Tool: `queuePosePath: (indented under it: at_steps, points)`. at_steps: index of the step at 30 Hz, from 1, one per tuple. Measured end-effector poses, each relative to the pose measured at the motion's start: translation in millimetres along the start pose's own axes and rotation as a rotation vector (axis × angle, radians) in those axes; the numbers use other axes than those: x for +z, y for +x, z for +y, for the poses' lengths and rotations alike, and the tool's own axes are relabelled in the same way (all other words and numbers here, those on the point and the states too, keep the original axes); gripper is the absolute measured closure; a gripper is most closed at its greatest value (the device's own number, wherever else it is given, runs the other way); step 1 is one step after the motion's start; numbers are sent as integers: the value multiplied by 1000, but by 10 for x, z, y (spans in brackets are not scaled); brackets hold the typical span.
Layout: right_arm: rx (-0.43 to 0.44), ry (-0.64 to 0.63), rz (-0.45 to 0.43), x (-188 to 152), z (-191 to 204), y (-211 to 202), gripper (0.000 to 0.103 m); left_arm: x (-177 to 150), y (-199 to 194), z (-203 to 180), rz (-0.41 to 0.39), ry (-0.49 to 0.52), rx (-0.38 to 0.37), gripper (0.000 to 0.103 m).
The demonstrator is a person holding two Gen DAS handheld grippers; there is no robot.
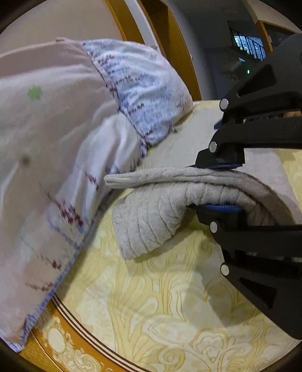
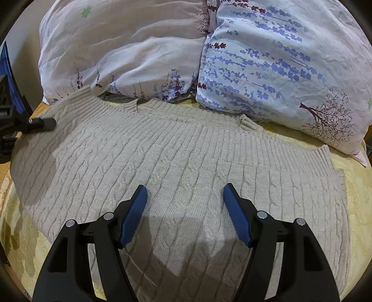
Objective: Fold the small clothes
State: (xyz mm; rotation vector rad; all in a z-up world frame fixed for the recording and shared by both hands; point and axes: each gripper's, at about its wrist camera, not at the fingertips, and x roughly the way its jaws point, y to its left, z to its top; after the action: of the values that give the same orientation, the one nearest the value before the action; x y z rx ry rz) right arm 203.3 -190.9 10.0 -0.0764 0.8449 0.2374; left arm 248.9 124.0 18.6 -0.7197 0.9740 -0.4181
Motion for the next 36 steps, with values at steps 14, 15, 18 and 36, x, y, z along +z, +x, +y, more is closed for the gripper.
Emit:
queuePosePath:
  at_steps: [14,15,18,36]
  points:
    - [112,70,-11,-89,-327,-330,31,-105,186,-989,33,115,-172,83]
    - [110,72,-16,-111,-370,-366,28,-133,273,-1085,46,123,-184,83]
    - [105,82,-25,-191,-529,-482,27,-249,553,-1297,88,139,-208,83]
    - [532,527,-68,-337,-1726,-875,27,-716,1050,-1741,192,292,-369,21]
